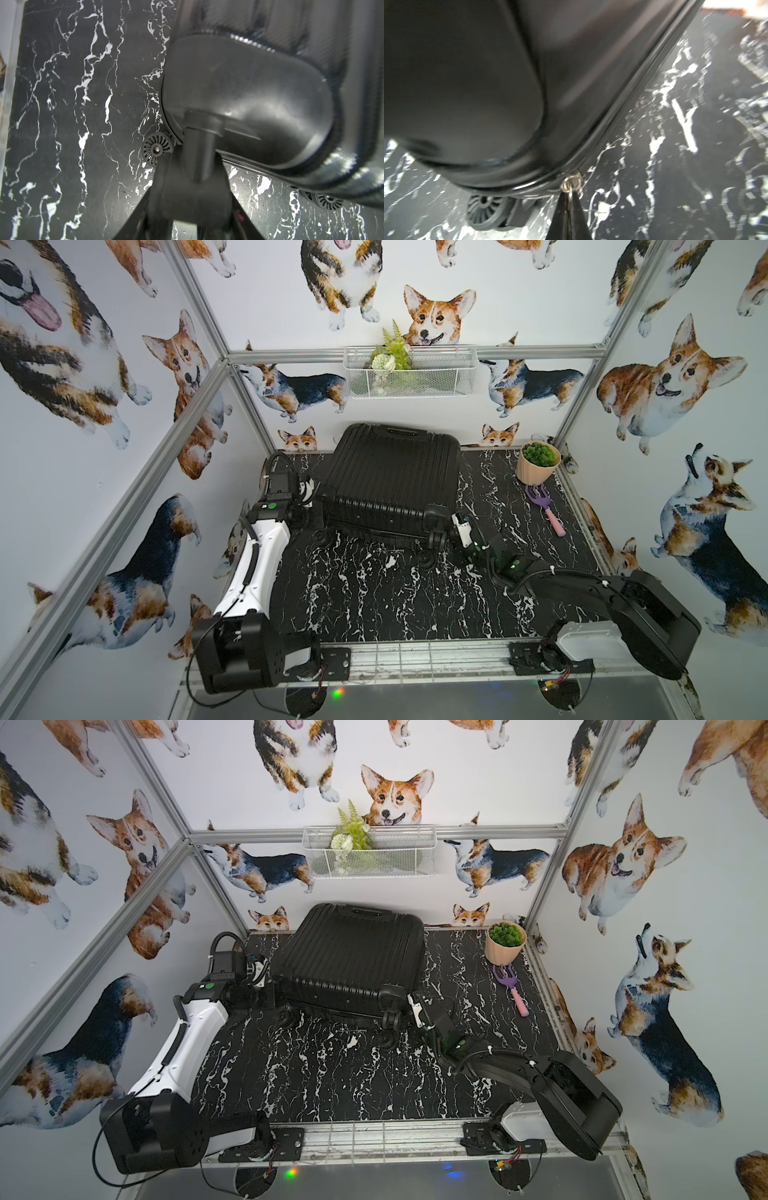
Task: Close the suitcase zippers
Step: Zip the zipper on the suitcase.
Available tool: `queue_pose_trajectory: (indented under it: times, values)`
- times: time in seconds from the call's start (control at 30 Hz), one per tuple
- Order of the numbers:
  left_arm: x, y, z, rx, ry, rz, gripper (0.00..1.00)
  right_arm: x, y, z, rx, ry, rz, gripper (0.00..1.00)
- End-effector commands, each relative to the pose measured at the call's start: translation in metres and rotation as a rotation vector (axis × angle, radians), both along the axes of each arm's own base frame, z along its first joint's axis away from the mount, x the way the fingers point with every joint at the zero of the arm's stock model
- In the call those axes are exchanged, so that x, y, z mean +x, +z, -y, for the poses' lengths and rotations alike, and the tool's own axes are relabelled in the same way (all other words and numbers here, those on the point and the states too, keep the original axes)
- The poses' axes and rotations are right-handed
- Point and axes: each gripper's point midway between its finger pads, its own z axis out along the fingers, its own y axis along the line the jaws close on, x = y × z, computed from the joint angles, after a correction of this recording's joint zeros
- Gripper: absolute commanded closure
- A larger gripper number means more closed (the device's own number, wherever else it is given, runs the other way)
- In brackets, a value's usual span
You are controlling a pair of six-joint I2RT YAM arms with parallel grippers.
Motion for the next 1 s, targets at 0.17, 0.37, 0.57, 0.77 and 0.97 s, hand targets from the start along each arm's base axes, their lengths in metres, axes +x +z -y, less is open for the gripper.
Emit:
queue_pose_trajectory:
  times: [0.17,0.37,0.57,0.77,0.97]
  values:
    - [0.002,0.006,-0.003,-0.112,0.232,0.132,0.77,-0.025,0.015,-0.040,0.202,0.183,-0.079,1.00]
    - [0.001,0.004,-0.003,-0.141,0.273,0.152,0.80,-0.042,0.020,-0.054,0.288,0.282,-0.130,1.00]
    - [0.000,0.007,0.001,-0.166,0.275,0.166,0.81,-0.048,0.018,-0.062,0.305,0.334,-0.163,1.00]
    - [-0.011,0.008,0.007,-0.198,0.264,0.166,0.80,-0.031,0.012,-0.052,0.270,0.227,-0.125,1.00]
    - [-0.029,-0.004,0.016,-0.239,0.262,0.147,0.80,-0.015,0.015,-0.047,0.325,0.125,-0.126,1.00]
